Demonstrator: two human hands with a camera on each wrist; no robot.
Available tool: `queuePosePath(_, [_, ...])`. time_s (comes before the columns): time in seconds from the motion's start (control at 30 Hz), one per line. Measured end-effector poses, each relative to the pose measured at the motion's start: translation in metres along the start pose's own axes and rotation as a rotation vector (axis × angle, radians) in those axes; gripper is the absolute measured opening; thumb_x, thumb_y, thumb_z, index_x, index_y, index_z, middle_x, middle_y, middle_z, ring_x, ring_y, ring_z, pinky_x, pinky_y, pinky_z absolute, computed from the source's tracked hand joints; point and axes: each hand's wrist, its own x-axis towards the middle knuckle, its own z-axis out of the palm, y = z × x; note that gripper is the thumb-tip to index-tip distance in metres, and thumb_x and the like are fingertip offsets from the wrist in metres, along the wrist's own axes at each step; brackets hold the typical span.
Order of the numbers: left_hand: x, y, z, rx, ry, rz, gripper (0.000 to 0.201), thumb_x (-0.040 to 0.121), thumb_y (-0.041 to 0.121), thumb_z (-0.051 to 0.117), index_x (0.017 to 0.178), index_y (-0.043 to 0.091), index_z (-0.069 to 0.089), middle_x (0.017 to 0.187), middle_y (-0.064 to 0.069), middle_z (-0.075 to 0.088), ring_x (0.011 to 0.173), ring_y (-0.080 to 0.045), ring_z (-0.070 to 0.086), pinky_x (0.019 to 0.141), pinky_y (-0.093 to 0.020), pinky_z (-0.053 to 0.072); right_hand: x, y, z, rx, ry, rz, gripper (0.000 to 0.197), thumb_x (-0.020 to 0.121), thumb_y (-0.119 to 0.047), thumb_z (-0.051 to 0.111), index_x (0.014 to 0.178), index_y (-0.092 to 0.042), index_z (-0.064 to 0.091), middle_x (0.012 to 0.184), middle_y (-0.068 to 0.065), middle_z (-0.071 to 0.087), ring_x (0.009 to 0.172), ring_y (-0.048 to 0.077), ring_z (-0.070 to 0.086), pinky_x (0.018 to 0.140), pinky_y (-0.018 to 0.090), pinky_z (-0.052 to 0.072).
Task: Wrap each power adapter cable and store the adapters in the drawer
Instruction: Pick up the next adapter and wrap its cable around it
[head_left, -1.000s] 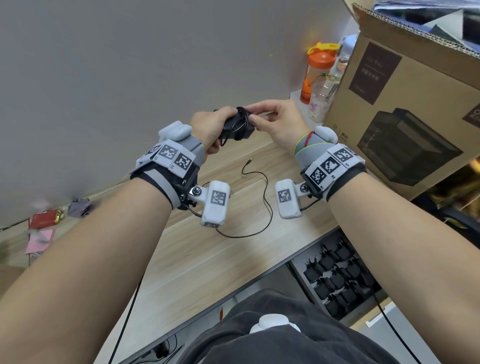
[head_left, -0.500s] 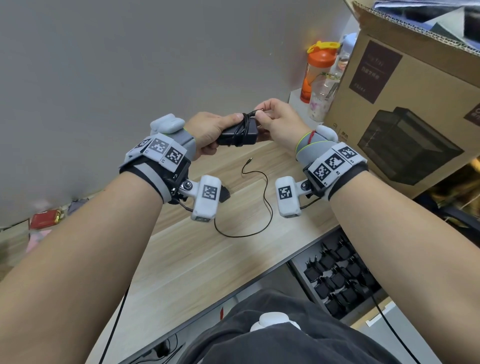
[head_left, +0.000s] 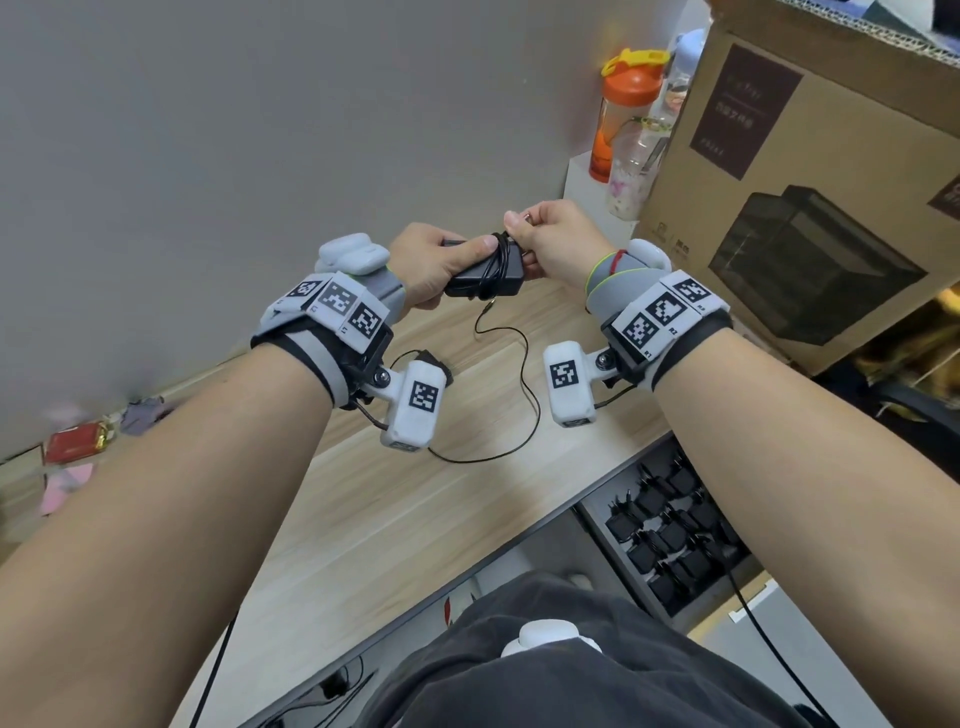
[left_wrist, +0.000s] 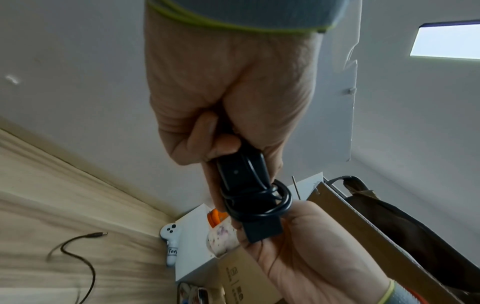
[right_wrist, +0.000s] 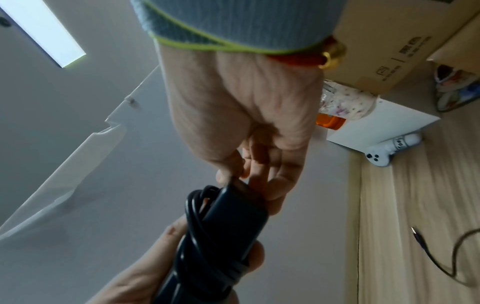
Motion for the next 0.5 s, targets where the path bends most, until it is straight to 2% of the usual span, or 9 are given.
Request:
queuePosePath(0.07, [0.0, 0.0, 0.005, -0.006, -0.001, 0.006, 0.045, 0.091, 0.046, 0.065, 0.09, 0.001, 0.072, 0.052, 0.002, 0.033, 0.044, -0.013, 0.021, 0.045, -0.024, 0.017, -0.003, 0.001, -0.001, 0.062, 0.004, 0.046, 0.027, 0.101, -0.026, 0.053, 0.076, -0.015, 0.053, 0.073, 0.006, 0.057, 0.053, 0.011, 0.058, 0.057, 0.028, 0.054])
queuePosePath(0.1, [0.002, -0.001, 0.01, -0.002, -0.002, 0.01, 0.039, 0.092, 0.045, 0.064, 0.087, 0.008, 0.073, 0.048, 0.006, 0.033, 0.042, -0.012, 0.022, 0.044, -0.022, 0.018, -0.007, 0.003, -0.003, 0.092, 0.007, 0.07, 0.024, 0.101, -0.027, 0.053, 0.08, -0.016, 0.054, 0.075, 0.006, 0.057, 0.054, 0.013, 0.058, 0.056, 0.029, 0.054])
queuePosePath(0.17, [0.006, -0.005, 0.022, 0.013, -0.008, 0.017, 0.032, 0.093, 0.044, 0.062, 0.087, 0.015, 0.074, 0.042, 0.01, 0.036, 0.038, -0.01, 0.025, 0.039, -0.019, 0.022, -0.014, 0.013, -0.009, 0.144, -0.004, 0.123, 0.023, 0.101, -0.034, 0.051, 0.089, -0.015, 0.056, 0.082, 0.008, 0.061, 0.063, 0.019, 0.062, 0.063, 0.035, 0.059])
queuePosePath(0.2, [0.01, -0.008, 0.03, 0.018, -0.018, 0.021, 0.033, 0.094, 0.044, 0.061, 0.087, 0.014, 0.074, 0.042, 0.01, 0.038, 0.036, -0.009, 0.027, 0.037, -0.018, 0.024, -0.018, 0.019, -0.012, 0.153, -0.02, 0.153, 0.026, 0.101, -0.038, 0.05, 0.092, -0.014, 0.057, 0.088, 0.009, 0.063, 0.07, 0.021, 0.064, 0.067, 0.038, 0.061])
queuePosePath(0.27, [0.019, -0.017, 0.051, 0.028, -0.052, 0.016, 0.041, 0.095, 0.045, 0.058, 0.091, 0.006, 0.071, 0.049, 0.003, 0.042, 0.035, -0.007, 0.033, 0.037, -0.017, 0.03, -0.026, 0.037, -0.021, 0.164, -0.03, 0.223, 0.039, 0.1, -0.047, 0.047, 0.102, -0.011, 0.061, 0.098, 0.01, 0.066, 0.08, 0.023, 0.067, 0.068, 0.038, 0.061])
queuePosePath(0.3, [0.023, -0.023, 0.061, 0.036, -0.072, 0.008, 0.04, 0.096, 0.044, 0.056, 0.093, 0.007, 0.071, 0.055, -0.001, 0.045, 0.035, -0.007, 0.036, 0.037, -0.017, 0.033, -0.03, 0.046, -0.025, 0.17, -0.031, 0.255, 0.046, 0.099, -0.05, 0.047, 0.109, -0.008, 0.062, 0.101, 0.011, 0.067, 0.082, 0.023, 0.067, 0.066, 0.036, 0.06])
queuePosePath(0.37, [0.03, -0.033, 0.084, 0.046, -0.13, 0.0, 0.028, 0.098, 0.043, 0.053, 0.093, 0.022, 0.071, 0.061, -0.004, 0.049, 0.036, -0.006, 0.04, 0.039, -0.018, 0.037, -0.036, 0.066, -0.035, 0.181, -0.025, 0.303, 0.052, 0.098, -0.052, 0.048, 0.117, -0.006, 0.062, 0.102, 0.01, 0.068, 0.084, 0.024, 0.069, 0.064, 0.033, 0.058])
queuePosePath(0.4, [0.034, -0.039, 0.099, 0.047, -0.165, -0.011, 0.026, 0.099, 0.043, 0.052, 0.096, 0.025, 0.071, 0.063, -0.004, 0.052, 0.036, -0.006, 0.042, 0.04, -0.018, 0.038, -0.04, 0.08, -0.042, 0.189, -0.015, 0.328, 0.05, 0.097, -0.052, 0.05, 0.116, -0.007, 0.063, 0.103, 0.01, 0.068, 0.084, 0.024, 0.069, 0.065, 0.033, 0.058])
queuePosePath(0.5, [0.043, -0.054, 0.127, 0.056, -0.188, -0.048, 0.03, 0.101, 0.036, 0.05, 0.112, 0.016, 0.069, 0.077, -0.01, 0.057, 0.037, -0.005, 0.046, 0.041, -0.018, 0.04, -0.048, 0.108, -0.058, 0.203, -0.003, 0.358, 0.035, 0.095, -0.044, 0.059, 0.107, -0.012, 0.065, 0.101, 0.008, 0.067, 0.083, 0.023, 0.07, 0.069, 0.032, 0.058])
